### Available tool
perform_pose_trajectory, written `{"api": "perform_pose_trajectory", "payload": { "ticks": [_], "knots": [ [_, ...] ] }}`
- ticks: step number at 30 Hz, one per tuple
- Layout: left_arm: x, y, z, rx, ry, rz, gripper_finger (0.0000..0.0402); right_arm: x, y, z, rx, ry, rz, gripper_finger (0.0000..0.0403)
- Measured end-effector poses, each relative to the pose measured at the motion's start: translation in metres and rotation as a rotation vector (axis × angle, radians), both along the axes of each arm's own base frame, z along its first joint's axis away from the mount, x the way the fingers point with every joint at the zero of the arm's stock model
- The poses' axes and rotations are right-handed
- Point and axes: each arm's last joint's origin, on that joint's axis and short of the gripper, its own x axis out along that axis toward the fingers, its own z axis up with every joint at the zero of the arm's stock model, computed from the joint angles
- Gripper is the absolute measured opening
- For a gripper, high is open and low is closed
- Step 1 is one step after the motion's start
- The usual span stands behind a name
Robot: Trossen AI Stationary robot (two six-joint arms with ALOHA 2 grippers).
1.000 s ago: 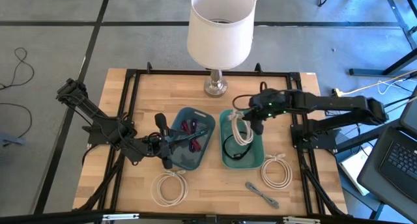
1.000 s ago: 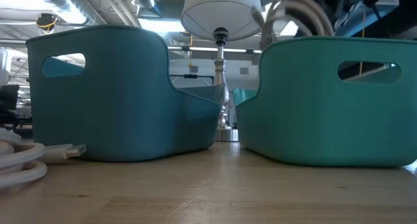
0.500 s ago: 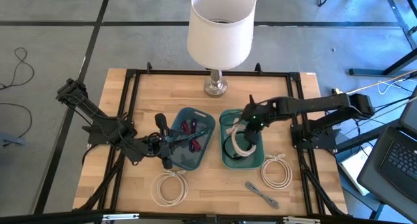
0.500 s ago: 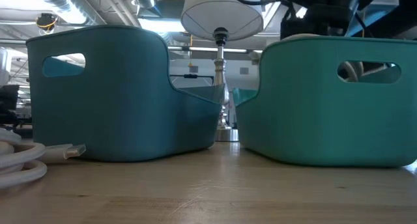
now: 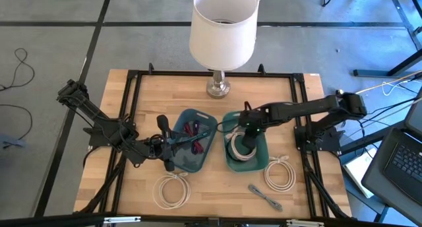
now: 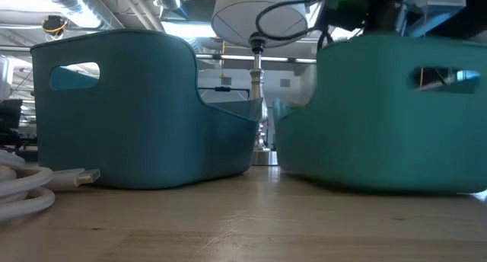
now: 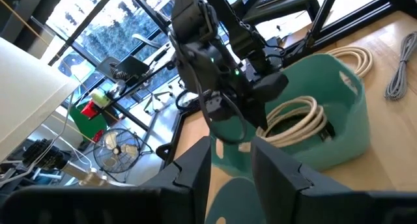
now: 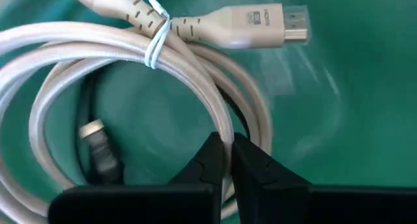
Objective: Pick and place items into bin
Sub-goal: Put the top white HDMI cable into the green bin, then adjust the blue bin on the table
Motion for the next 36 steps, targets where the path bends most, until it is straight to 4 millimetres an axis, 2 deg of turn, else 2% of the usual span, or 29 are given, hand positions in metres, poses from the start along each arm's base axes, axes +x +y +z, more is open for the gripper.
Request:
{"api": "perform_pose_trajectory", "payload": {
  "ticks": [7,16,20,25,29,36],
  "knots": [
    [0.0,0.0,0.0,0.002,0.003,0.0,0.0102,0.003,0.0,-0.009,-0.018,0.031,0.003,0.0016],
    [0.0,0.0,0.0,0.003,0.004,0.0,0.0102,0.011,-0.001,0.005,-0.055,-0.001,0.019,0.0133],
    [0.0,0.0,-0.001,0.006,0.008,0.0,0.0102,0.017,0.0,0.021,-0.112,-0.018,0.036,0.0156],
    [-0.003,-0.001,-0.004,0.021,0.039,-0.002,0.0102,0.023,0.012,0.052,-0.228,-0.024,0.077,0.0161],
    [-0.01,-0.001,-0.01,-0.024,0.105,-0.001,0.0102,0.023,0.032,0.079,-0.315,-0.025,0.104,0.0162],
    [-0.031,0.012,-0.018,-0.263,0.327,0.099,0.0102,0.006,0.075,0.115,-0.441,-0.03,0.09,0.0163]
  ]
}}
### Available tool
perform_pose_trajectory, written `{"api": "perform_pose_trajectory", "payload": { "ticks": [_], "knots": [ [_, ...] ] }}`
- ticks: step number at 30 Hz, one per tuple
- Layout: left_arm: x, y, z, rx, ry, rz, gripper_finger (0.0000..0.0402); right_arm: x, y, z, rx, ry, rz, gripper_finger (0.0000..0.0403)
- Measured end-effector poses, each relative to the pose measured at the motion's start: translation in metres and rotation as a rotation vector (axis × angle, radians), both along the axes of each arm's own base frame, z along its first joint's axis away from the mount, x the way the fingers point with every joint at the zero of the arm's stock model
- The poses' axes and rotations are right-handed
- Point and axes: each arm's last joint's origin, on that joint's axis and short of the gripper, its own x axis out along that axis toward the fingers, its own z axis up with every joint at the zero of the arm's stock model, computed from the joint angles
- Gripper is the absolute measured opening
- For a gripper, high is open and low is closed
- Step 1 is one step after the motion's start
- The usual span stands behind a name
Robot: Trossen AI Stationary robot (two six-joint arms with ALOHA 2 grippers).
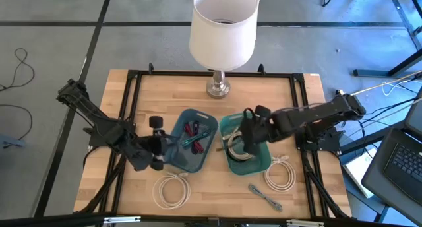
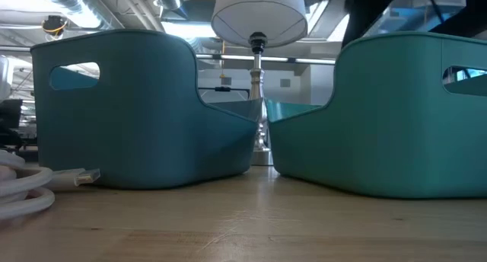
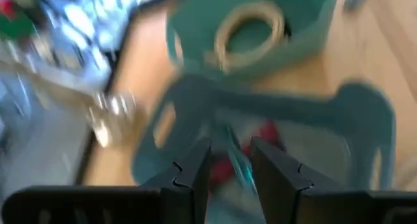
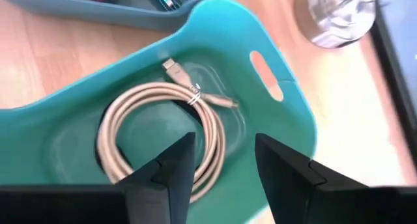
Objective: Pick and place items into bin
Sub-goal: Adjust the blue bin on the table
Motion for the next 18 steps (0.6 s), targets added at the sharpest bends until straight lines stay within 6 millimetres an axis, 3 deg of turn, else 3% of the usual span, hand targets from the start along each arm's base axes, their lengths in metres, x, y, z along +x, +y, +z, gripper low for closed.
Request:
{"api": "perform_pose_trajectory", "payload": {
  "ticks": [5,11,18],
  "knots": [
    [-0.014,0.017,-0.02,-0.167,0.23,0.166,0.0102,-0.014,0.026,0.013,-0.056,-0.056,-0.028,0.0163],
    [-0.028,0.033,-0.062,-0.283,0.481,0.353,0.0102,-0.024,0.045,0.014,-0.071,-0.107,-0.032,0.0163],
    [-0.027,0.04,-0.114,-0.367,0.513,0.344,0.0102,-0.029,0.053,0.014,-0.087,-0.136,-0.035,0.0163]
  ]
}}
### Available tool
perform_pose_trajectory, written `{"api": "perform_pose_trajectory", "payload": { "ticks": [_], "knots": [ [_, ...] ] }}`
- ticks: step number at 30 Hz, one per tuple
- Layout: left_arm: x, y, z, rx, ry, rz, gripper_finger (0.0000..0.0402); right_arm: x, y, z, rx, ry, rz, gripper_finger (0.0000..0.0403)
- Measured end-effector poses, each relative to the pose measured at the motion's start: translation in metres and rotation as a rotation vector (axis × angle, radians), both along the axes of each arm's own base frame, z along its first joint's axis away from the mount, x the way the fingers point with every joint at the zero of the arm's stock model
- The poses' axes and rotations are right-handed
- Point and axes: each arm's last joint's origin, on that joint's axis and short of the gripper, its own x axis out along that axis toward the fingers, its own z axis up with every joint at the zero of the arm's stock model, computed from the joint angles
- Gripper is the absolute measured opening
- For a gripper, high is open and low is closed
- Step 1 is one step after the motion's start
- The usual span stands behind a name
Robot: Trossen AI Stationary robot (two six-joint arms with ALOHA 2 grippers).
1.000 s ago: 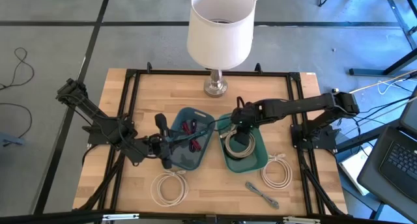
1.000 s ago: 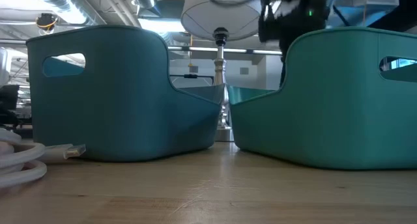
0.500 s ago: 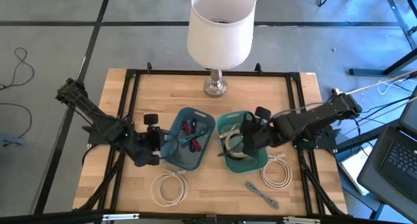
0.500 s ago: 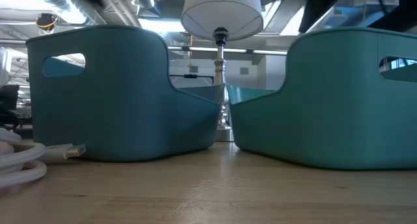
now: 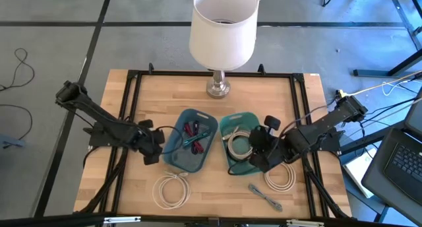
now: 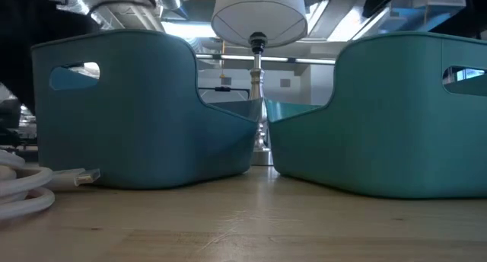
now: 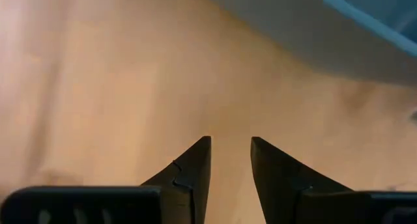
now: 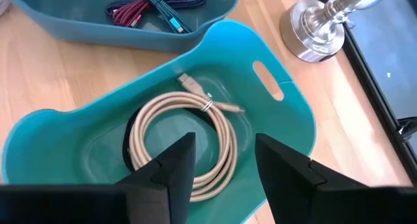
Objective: Pick and place items into bin
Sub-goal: Adjust the blue bin on the table
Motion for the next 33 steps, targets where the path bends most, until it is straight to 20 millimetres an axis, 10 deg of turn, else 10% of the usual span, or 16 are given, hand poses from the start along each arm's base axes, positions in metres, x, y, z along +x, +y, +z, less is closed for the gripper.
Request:
{"api": "perform_pose_trajectory", "payload": {
  "ticks": [33],
  "knots": [
    [0.058,-0.002,-0.016,-0.189,-0.246,-0.214,0.0102,-0.007,-0.005,-0.001,-0.062,0.033,-0.048,0.0163]
  ]
}}
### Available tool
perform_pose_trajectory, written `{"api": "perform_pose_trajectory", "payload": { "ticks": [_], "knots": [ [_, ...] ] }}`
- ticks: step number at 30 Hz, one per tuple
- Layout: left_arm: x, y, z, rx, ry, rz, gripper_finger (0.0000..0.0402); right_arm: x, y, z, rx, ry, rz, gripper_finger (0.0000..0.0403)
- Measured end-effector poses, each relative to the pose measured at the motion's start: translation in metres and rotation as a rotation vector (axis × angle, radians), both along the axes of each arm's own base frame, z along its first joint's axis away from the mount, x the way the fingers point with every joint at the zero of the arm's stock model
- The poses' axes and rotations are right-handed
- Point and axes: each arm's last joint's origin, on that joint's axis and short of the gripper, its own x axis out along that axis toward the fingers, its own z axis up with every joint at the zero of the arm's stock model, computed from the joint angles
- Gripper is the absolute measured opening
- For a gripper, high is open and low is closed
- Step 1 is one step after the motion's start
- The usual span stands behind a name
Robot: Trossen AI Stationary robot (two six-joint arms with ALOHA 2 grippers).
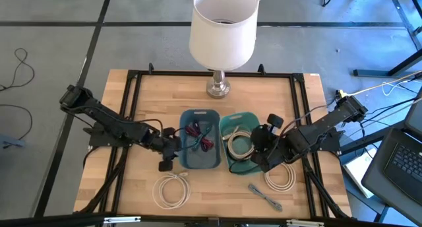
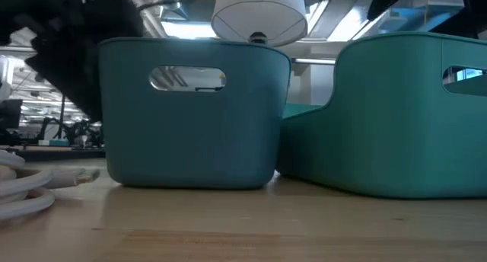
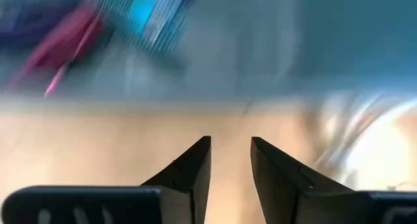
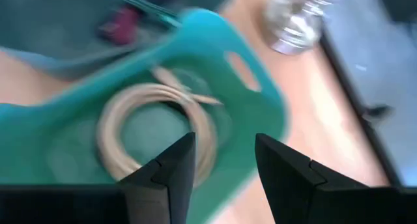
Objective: Pick and place items into bin
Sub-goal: Adjust the blue bin on the table, then put the left white HDMI cable into the green bin
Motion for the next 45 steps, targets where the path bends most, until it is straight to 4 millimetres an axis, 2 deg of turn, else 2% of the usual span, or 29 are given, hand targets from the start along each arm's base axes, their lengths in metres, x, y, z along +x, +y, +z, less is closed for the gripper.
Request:
{"api": "perform_pose_trajectory", "payload": {
  "ticks": [4,7,14,18,26,32,45],
  "knots": [
    [-0.019,0.011,0.004,0.089,0.249,0.123,0.0102,-0.016,-0.013,0.0,-0.069,0.069,-0.163,0.0163],
    [-0.03,0.013,0.007,0.128,0.353,0.202,0.0102,-0.021,-0.018,-0.008,-0.04,0.065,-0.187,0.0163],
    [-0.041,-0.013,0.009,-0.001,0.418,0.18,0.0102,-0.046,-0.03,-0.036,0.015,0.161,-0.317,0.0163],
    [-0.041,-0.032,0.024,-0.116,0.395,0.187,0.0102,-0.055,-0.034,-0.05,0.027,0.177,-0.373,0.0163],
    [-0.029,-0.075,0.04,-0.387,0.174,0.144,0.0102,-0.058,-0.035,-0.06,0.046,0.163,-0.4,0.0163],
    [-0.036,-0.087,0.027,-0.373,0.239,0.235,0.0114,-0.058,-0.032,-0.06,0.053,0.167,-0.383,0.0163],
    [-0.024,-0.099,-0.006,-0.336,0.342,0.255,0.0175,-0.06,-0.028,-0.061,0.07,0.171,-0.373,0.0163]
  ]
}}
